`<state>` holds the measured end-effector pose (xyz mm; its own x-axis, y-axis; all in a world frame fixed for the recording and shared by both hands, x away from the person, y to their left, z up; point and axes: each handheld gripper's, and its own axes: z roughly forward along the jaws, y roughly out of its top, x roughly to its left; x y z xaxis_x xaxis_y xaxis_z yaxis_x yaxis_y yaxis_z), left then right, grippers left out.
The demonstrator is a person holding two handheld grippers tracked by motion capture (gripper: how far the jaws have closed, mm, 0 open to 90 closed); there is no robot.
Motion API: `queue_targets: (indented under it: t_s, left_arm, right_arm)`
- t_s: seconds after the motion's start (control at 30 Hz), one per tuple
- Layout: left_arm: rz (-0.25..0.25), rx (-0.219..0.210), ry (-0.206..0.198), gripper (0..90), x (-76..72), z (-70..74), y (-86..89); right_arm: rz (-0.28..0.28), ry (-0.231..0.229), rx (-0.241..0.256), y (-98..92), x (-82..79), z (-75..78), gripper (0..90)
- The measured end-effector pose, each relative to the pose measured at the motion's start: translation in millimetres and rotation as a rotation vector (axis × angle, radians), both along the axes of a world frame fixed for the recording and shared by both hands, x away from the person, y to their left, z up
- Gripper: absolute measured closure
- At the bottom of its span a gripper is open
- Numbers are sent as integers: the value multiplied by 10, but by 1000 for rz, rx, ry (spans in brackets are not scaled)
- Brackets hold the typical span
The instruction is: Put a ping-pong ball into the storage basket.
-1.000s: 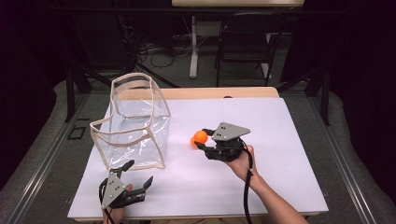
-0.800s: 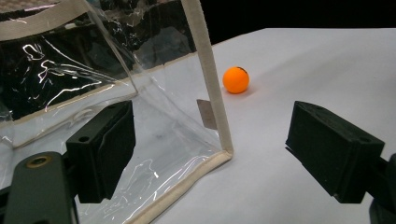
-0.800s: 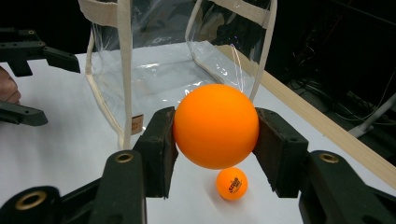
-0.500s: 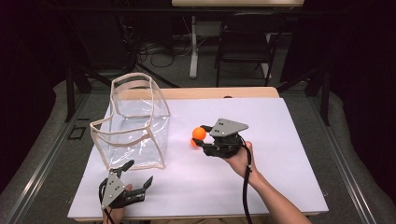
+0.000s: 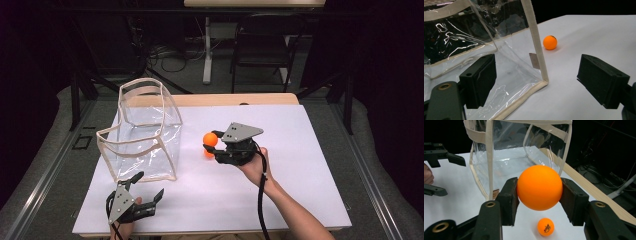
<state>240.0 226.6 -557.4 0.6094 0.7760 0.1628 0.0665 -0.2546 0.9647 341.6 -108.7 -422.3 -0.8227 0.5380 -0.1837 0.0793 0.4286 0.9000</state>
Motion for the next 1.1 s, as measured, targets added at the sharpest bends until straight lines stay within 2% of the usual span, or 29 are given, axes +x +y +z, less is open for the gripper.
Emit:
queue_targets:
  t_s: [1.1]
  left_arm:
    - [-4, 1, 0, 155, 2, 0, -6]
  right_arm:
    - [34, -45, -29, 227, 98, 252, 506]
